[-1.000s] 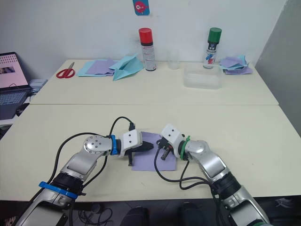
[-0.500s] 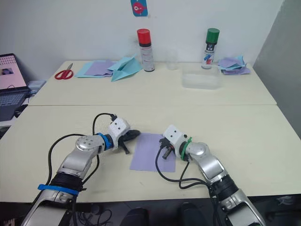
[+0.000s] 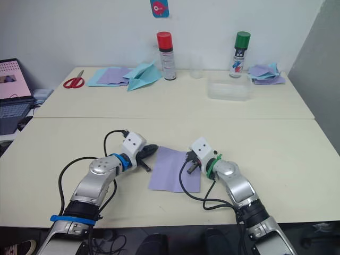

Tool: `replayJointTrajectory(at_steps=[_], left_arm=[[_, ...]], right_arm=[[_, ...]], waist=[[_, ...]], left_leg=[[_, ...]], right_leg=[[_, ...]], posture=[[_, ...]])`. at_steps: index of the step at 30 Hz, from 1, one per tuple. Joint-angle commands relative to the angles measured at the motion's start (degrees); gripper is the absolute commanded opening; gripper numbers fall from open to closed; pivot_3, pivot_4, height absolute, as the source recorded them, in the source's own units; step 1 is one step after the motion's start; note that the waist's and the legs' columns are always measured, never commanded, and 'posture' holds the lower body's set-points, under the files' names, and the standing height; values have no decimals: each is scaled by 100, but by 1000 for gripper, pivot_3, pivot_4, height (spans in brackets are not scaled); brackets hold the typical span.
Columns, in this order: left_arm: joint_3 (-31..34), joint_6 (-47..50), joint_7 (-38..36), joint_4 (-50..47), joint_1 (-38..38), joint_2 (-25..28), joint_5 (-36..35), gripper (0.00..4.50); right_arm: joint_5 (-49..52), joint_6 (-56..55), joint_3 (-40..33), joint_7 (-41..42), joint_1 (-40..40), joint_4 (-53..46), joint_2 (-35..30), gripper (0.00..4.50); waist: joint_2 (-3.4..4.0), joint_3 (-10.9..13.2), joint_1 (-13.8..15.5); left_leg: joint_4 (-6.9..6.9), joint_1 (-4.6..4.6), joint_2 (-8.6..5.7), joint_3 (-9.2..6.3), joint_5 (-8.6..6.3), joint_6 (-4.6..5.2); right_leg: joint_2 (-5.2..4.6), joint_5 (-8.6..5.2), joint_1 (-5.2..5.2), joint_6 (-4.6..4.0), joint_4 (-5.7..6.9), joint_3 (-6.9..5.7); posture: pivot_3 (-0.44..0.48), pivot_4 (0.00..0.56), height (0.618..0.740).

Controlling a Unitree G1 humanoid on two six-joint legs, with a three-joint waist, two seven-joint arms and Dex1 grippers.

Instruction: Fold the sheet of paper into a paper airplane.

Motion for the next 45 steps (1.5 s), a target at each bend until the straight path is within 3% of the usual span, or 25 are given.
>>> replayJointTrajectory(at_steps=[1, 4, 7, 11, 16, 29, 37, 45], left_arm=[[538, -76, -219, -1089, 235, 184, -626, 0], [279, 460, -638, -2135, 586, 255, -1079, 0], [-82, 786, -753, -2647, 740, 314, -1068, 0], [-923, 884, -351, -2227, 760, 283, -73, 0], [-1369, 779, -220, -1558, 759, 129, 367, 0], [-1543, 387, -324, -813, 758, 239, 776, 0], [-1523, 299, -411, -717, 654, 238, 773, 0], [-1561, 267, -446, -629, 534, 246, 848, 0]], right_arm=[[-170, 130, 54, -33, 138, 172, -5, 53], [-203, 121, 93, -20, 178, 140, -6, 53], [-242, 111, 85, 1, 215, 126, -8, 53], [-281, 98, 95, 30, 281, 99, -25, 53], [-275, 54, 40, 14, 314, 56, -28, 53], [-137, -37, -817, -222, 483, -296, -392, 53], [884, 336, -1303, 600, 187, -1077, -505, 53], [1494, 1323, -1313, 834, 158, -1671, -599, 2720]], waist=[[-1, 1, -4], [-1, 1, 1], [-2, 0, 7], [-2, 0, 7], [-4, -2, 12], [0, -24, 18], [9, -19, 15], [9, -19, 15]], left_leg=[[-5, -2, 1, 1, 0, 0], [-10, -2, 0, 4, -1, -2], [-9, 2, -7, 7, -1, -3], [-8, 10, -10, 4, -1, -2], [-10, 3, -5, 1, -1, -2], [-12, 19, -9, 2, -1, -2], [-12, 18, -9, 1, -1, -2], [-12, 17, -8, -2, -1, -2]], right_leg=[[0, -2, -2, -3, -1, 0], [-1, -5, -2, -7, -6, 2], [-8, -5, 3, -7, -8, 3], [-8, -4, 8, -5, -6, 4], [-2, -14, 2, -21, -6, 0], [-6, -15, 13, -22, -3, 0], [-4, -14, 12, -21, 1, 0], [-4, -14, 11, -21, 0, -2]], posture=[[0, 150, 740], [0, 150, 740], [0, 150, 740], [0, 150, 740], [0, 150, 740], [0, 150, 740], [0, 150, 740], [0, 150, 740]])
